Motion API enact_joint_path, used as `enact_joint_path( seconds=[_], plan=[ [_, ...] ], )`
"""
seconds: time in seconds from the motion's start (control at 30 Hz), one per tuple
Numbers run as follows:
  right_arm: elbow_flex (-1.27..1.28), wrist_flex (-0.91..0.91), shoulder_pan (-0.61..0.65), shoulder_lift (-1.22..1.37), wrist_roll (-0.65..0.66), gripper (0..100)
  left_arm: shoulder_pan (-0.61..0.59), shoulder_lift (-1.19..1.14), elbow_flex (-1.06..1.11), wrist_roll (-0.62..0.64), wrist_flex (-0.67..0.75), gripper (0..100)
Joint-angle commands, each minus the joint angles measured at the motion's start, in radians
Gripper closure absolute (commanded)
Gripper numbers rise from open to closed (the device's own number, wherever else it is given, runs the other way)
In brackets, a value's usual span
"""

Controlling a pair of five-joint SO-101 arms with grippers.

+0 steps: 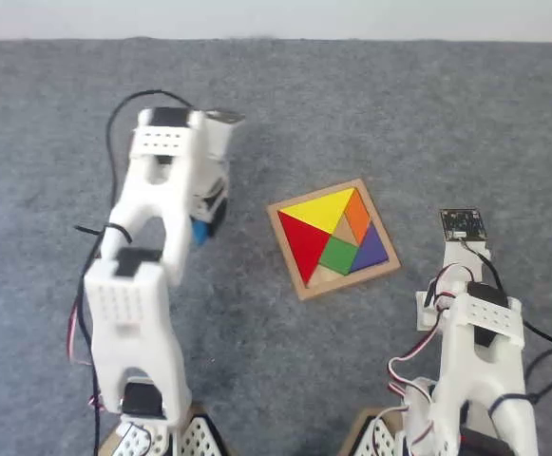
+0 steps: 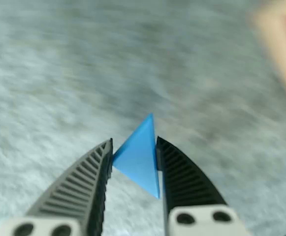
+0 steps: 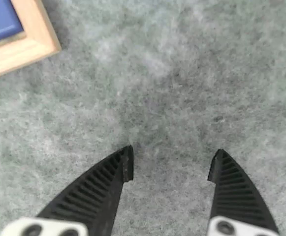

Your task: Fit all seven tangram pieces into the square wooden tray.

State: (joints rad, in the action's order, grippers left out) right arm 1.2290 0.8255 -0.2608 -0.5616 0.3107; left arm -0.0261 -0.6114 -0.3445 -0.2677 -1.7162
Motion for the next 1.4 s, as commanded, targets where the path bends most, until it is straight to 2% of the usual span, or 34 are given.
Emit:
enact_joint_path(
  seconds=[0.0, 0.23, 0.33, 0.47, 0.83, 1.03, 1.37],
  plan=[
    [-0.003, -0.016, 0.007, -0.041, 0.009, 73.5, 0.167, 0.307, 0.179, 0.003, -0.002, 97],
    [-0.006, -0.016, -0.013, -0.044, 0.009, 73.5, 0.459, 0.454, 0.417, 0.011, 0.258, 97],
    [-0.021, -0.016, -0.068, -0.044, 0.002, 73.5, 0.540, 0.454, 0.473, 0.011, 0.361, 97],
    [-0.021, -0.016, -0.074, -0.044, 0.002, 73.5, 0.614, 0.454, 0.526, 0.006, 0.463, 97],
    [-0.021, -0.016, -0.073, -0.041, 0.006, 73.5, 0.635, 0.347, 0.544, -0.044, 0.532, 96],
    [-0.020, -0.016, -0.039, -0.036, 0.008, 73.5, 0.640, 0.327, 0.549, -0.046, 0.535, 88],
    [-0.020, -0.016, -0.038, -0.036, 0.008, 73.5, 0.634, 0.327, 0.542, -0.046, 0.539, 87]
  ],
)
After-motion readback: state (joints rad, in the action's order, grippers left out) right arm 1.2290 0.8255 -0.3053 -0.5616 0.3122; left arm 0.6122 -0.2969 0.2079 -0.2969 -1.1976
